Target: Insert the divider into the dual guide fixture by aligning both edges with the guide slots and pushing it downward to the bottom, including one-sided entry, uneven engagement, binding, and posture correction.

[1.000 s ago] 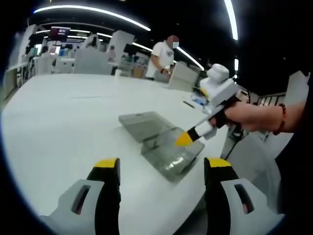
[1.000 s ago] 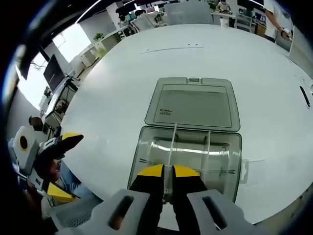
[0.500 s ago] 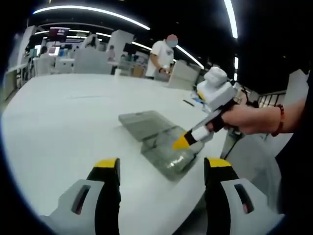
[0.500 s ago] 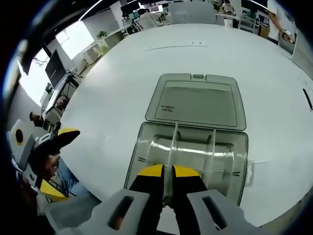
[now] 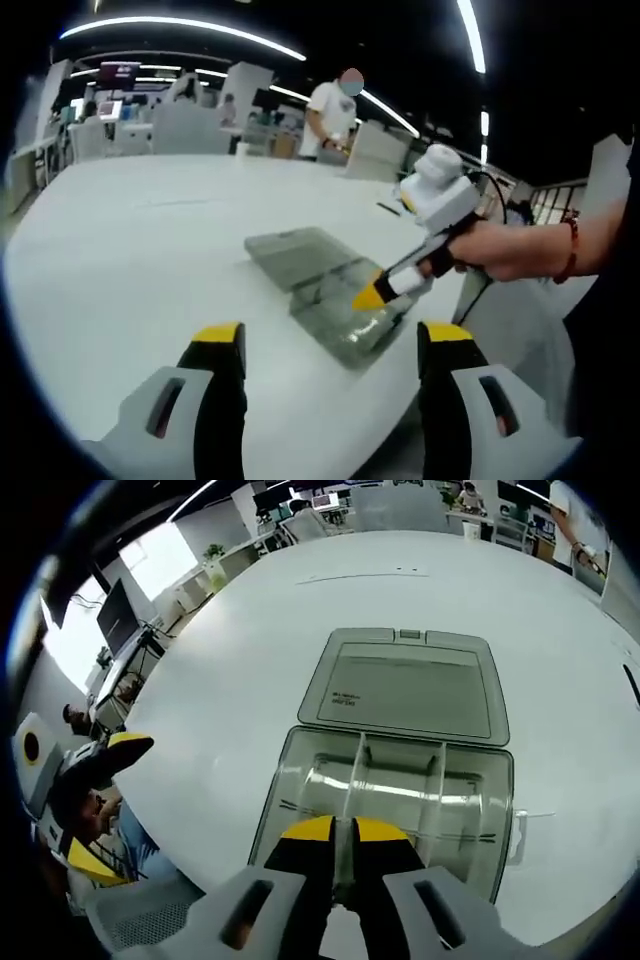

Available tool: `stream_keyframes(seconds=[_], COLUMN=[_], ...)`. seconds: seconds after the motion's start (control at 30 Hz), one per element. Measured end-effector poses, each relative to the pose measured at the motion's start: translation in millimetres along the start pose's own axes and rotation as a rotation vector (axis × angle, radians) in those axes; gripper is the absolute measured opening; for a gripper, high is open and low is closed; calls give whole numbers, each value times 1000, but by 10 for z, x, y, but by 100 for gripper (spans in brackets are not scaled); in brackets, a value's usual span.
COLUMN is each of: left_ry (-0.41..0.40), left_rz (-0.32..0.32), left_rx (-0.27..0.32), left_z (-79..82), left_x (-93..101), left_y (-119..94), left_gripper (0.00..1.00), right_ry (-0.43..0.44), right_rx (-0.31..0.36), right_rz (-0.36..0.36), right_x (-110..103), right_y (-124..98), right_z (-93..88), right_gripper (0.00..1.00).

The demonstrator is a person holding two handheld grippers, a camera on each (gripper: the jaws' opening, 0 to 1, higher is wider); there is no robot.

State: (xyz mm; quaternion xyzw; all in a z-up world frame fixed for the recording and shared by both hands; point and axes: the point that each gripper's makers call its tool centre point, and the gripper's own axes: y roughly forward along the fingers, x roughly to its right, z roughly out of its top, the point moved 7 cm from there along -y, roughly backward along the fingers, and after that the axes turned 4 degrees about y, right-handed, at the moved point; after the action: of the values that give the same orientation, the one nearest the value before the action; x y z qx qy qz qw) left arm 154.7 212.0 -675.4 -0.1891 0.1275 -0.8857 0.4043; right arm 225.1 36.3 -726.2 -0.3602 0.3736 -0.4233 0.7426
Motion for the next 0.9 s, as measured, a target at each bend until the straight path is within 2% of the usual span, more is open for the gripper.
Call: stream_keyframes(seconds=[0.4,0.53,0.9], left_ry=[33,43,28], left_rz=[22,37,92], left_rx=[0,-1,8], left_z=[112,142,130], left_x=[185,234,385], left_y=[-18,-12,10], left_gripper=[69,69,71], right_ry=[-93,-108,-158], right_rx=[63,77,139], right_rz=[66,90,158], right_x=[37,52,59], right_y=[-50,-64,-142], right_z=[-18,-30,-21], right_gripper=[3,7,14])
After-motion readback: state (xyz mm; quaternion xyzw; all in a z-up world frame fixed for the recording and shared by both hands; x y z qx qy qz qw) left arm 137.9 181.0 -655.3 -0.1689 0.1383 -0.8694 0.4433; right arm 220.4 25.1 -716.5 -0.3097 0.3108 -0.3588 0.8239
